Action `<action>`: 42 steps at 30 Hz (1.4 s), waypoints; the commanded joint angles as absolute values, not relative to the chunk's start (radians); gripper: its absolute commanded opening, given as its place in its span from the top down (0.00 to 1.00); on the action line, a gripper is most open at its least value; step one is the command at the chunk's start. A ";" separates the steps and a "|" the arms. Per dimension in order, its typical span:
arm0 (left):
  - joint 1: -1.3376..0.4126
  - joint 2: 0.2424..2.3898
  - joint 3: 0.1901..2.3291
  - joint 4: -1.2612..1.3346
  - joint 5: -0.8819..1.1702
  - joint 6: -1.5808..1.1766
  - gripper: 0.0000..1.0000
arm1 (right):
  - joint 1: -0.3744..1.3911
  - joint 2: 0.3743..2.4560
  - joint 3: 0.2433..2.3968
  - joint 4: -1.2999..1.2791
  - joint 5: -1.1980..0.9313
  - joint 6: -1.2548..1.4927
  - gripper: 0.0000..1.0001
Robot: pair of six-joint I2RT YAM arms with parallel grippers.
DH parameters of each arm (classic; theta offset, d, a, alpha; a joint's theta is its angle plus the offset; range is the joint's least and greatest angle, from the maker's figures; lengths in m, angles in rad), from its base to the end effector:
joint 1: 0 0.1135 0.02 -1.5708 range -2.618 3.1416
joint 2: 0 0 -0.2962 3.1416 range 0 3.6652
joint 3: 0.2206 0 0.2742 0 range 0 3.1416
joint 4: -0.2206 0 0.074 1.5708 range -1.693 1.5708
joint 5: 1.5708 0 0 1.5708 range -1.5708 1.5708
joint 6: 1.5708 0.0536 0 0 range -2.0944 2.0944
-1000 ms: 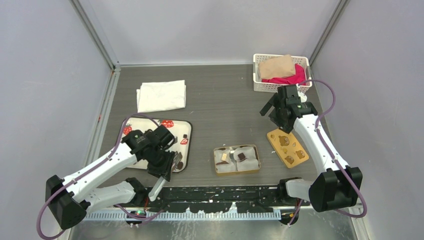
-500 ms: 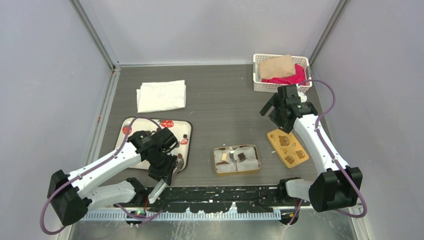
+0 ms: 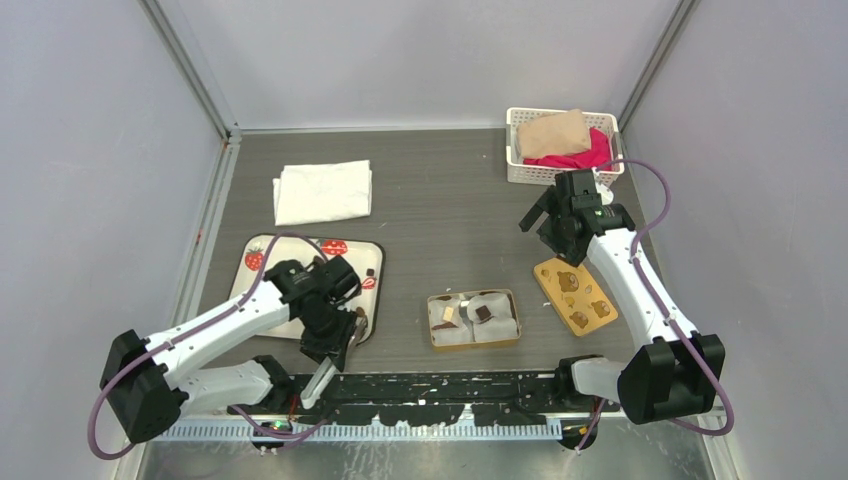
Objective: Pack the chocolate
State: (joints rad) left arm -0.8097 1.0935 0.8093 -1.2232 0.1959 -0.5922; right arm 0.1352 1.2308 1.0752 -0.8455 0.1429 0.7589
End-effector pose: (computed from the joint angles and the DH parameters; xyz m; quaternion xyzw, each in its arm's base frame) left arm 0.1067 -0.1271 0.2328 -0.1110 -0.9885 0.0950 0.0389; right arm 0.2620 0.0279 0.3036 0.3128 0.9049 0.0594 0.2824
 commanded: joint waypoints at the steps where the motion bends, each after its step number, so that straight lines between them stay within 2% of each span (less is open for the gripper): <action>1: -0.820 1.110 0.811 -1.207 0.215 -0.600 0.61 | 0.132 1.209 1.099 -0.823 0.136 0.758 0.01; 13: -0.822 1.075 0.853 -1.271 0.115 -0.623 0.61 | 0.132 1.209 1.094 -0.819 0.129 0.761 0.01; 25: -0.822 1.111 0.848 -1.261 0.116 -0.616 0.59 | 0.133 1.210 1.097 -0.819 0.122 0.758 0.01; 27: -0.822 1.121 0.852 -1.255 0.116 -0.617 0.64 | 0.133 1.209 1.097 -0.819 0.121 0.758 0.01; 36: -0.822 1.118 0.901 -1.289 0.088 -0.613 1.00 | 0.132 1.204 1.097 -0.821 0.120 0.755 0.01; 42: -0.822 1.122 1.052 -1.297 0.133 -0.538 1.00 | 0.133 1.202 1.099 -0.823 0.121 0.755 0.01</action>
State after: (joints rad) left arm -0.8181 1.1305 0.9360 -1.2915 0.1001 -0.6086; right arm 0.1352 1.2304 1.0752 -0.8452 0.1276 0.7589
